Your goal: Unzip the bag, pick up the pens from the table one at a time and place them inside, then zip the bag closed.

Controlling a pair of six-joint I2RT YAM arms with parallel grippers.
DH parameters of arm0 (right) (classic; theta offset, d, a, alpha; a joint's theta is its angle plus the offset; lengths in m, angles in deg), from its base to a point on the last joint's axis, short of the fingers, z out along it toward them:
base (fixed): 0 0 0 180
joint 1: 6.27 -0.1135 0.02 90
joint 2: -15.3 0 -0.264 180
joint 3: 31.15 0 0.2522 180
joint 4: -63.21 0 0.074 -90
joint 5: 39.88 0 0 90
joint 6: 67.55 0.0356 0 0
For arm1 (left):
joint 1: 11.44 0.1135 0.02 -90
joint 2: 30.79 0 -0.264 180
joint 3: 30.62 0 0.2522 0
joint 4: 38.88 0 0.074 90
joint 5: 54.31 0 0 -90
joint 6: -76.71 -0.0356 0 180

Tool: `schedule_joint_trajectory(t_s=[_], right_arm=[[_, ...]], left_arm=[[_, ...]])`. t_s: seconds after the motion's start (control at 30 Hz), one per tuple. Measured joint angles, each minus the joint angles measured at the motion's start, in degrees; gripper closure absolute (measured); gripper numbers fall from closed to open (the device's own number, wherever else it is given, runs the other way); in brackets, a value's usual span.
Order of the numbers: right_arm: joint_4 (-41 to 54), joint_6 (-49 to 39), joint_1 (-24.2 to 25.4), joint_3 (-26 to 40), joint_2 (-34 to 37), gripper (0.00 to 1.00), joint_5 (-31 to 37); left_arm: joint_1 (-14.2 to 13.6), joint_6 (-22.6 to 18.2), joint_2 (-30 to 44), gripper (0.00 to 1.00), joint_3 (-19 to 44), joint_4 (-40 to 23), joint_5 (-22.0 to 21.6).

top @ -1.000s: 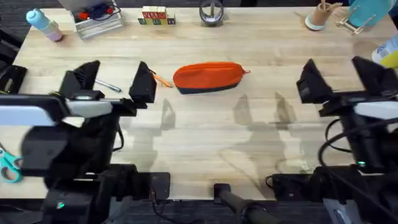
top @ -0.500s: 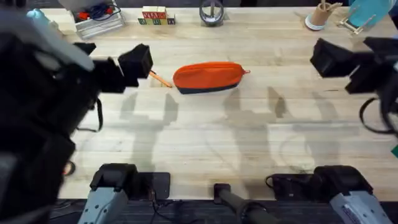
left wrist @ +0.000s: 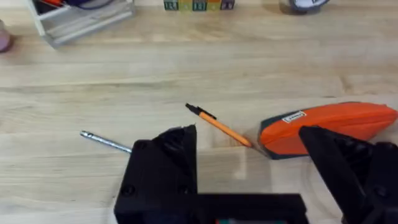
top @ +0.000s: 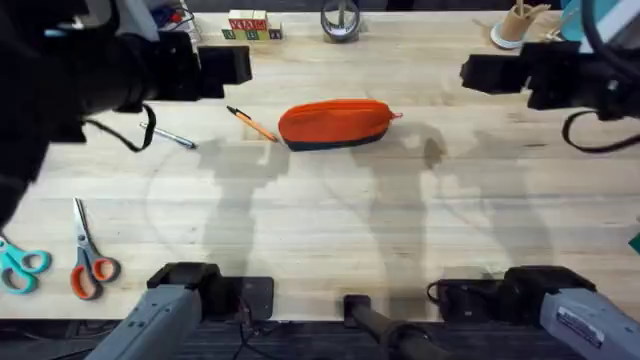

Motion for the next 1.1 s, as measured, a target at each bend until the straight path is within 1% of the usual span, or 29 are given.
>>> schedule_joint_trajectory(t_s=[0.17,0.33,0.53,0.7,0.9,1.0,1.1], right_arm=[[0.9,0.0,0.0,1.7,5.3,0.004,-1.5],[1.1,0.0,0.0,1.7,7.8,0.004,-2.2],[1.2,0.0,0.0,1.8,8.0,0.004,-2.4],[1.3,0.0,0.0,1.8,8.0,0.004,-2.4],[1.3,0.0,0.0,1.8,8.0,0.004,-2.4],[1.3,0.0,0.0,1.8,8.0,0.004,-2.5],[1.3,0.0,0.0,1.8,8.0,0.004,-2.6]], left_arm=[[0.0,0.1,4.3,0.007,1.6,-0.7,1.4],[0.0,0.2,6.7,0.007,1.6,-0.6,2.1],[0.0,0.2,7.2,0.007,1.6,0.2,2.2],[0.0,0.2,7.2,0.007,1.6,-1.8,2.2],[0.0,0.1,7.2,0.007,1.6,-1.1,2.2],[0.0,-1.8,7.2,0.007,1.6,-1.1,2.2],[0.0,-6.0,7.2,0.006,1.6,-1.1,3.1]])
